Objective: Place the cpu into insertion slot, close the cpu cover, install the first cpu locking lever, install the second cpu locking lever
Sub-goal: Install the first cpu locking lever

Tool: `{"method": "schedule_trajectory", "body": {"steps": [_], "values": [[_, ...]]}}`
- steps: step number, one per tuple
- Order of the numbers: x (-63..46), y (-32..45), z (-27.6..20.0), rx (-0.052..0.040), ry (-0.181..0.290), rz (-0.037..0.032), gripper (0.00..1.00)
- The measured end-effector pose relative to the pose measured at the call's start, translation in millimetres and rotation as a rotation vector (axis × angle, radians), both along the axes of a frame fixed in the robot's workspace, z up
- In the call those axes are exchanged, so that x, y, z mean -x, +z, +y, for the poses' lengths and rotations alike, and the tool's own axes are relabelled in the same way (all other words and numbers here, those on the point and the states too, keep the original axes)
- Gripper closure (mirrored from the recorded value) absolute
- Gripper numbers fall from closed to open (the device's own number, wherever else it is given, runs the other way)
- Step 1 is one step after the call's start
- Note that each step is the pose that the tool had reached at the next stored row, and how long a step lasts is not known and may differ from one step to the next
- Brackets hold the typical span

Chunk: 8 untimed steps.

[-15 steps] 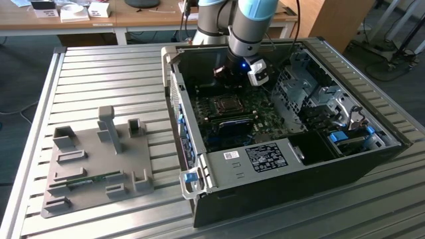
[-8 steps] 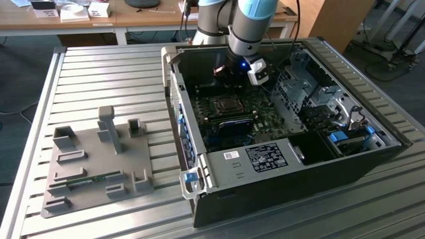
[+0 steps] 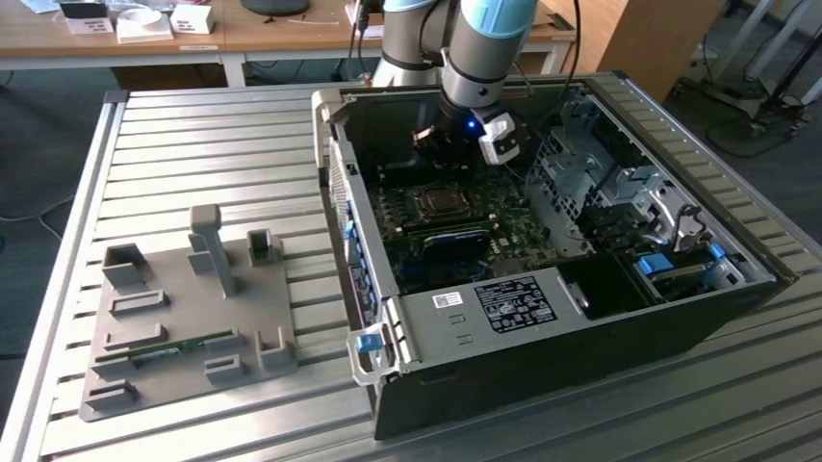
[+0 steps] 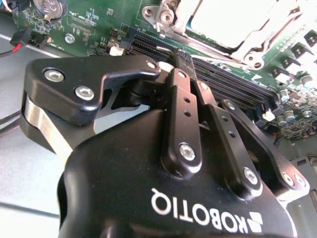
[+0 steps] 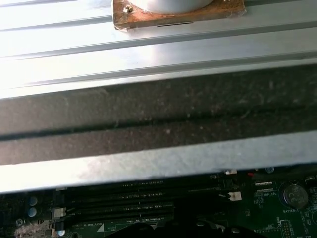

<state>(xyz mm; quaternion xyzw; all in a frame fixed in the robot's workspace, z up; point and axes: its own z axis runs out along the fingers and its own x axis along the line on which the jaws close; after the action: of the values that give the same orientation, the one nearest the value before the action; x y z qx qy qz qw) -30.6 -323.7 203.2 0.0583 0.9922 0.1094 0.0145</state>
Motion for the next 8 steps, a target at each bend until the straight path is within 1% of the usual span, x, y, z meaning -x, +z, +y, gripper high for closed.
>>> {"method": "schedule_trajectory", "body": {"steps": [6, 8], "values": [[0.0, 0.3, 0.4, -0.0001, 0.000, 0.0001, 0.89], [0.2, 0.2, 0.5, -0.0005, 0.000, -0.0012, 0.89]]}}
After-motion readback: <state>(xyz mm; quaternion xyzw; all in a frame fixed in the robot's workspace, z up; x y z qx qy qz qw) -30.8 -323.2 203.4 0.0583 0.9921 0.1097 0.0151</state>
